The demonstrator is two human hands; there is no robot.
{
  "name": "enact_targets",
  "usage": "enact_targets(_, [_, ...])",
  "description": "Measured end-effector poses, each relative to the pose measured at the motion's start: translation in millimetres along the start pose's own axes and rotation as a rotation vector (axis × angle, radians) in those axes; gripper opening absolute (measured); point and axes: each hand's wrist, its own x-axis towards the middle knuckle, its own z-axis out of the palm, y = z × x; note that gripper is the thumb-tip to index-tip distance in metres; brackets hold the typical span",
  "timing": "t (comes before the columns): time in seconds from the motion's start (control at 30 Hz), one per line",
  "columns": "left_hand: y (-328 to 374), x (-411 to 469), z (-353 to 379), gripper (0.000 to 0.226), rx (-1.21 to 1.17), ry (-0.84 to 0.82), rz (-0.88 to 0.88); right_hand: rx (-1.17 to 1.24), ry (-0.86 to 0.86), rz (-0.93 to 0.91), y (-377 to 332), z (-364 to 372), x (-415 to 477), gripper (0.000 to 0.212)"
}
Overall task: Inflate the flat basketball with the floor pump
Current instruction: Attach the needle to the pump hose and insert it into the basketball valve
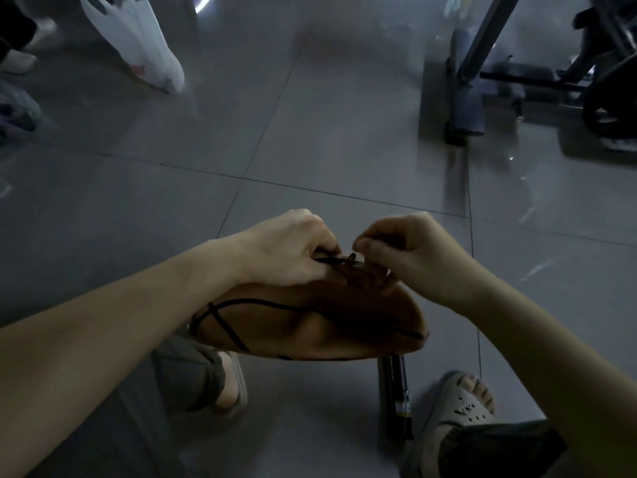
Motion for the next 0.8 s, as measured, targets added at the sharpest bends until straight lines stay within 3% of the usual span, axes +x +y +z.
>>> enact_targets(0.13, [1.6, 3.2, 1.3, 0.014, -0.044, -0.051, -0.011, -0.41, 0.094, -0.193, 4.0, 7.1, -0.4, 0.009])
enact_targets(0.3, [2.0, 3.0, 5.1, 0.025, -0.067, -0.055, -0.011, -0.474, 0.115, -0.21, 10.1, 15.1, 2.9, 0.009])
enact_targets(0.5, [-1.0, -0.9, 2.8, 0.028, 0.035, 0.052, 0.023, -0.441, 0.12, -0.179, 9.9, 18.2, 11.8, 0.01])
enact_targets(0.67, [-15.4, 2.3, 10.6, 0.031, 0.15, -0.01, 0.001, -0.447, 0.036, -0.14, 17.3, 25.5, 23.3, 0.012])
enact_targets(0.73, [-29.4, 8.5, 16.8, 0.039, 0.208, -0.013, -0.029, -0.275, 0.018, -0.052, 23.6, 17.0, 31.7, 0.016])
enact_targets(0.8, [-45.8, 14.8, 26.3, 0.044, 0.27, -0.016, -0.067, -0.013, 0.177, 0.075, 39.4, -3.9, 43.3, 0.022])
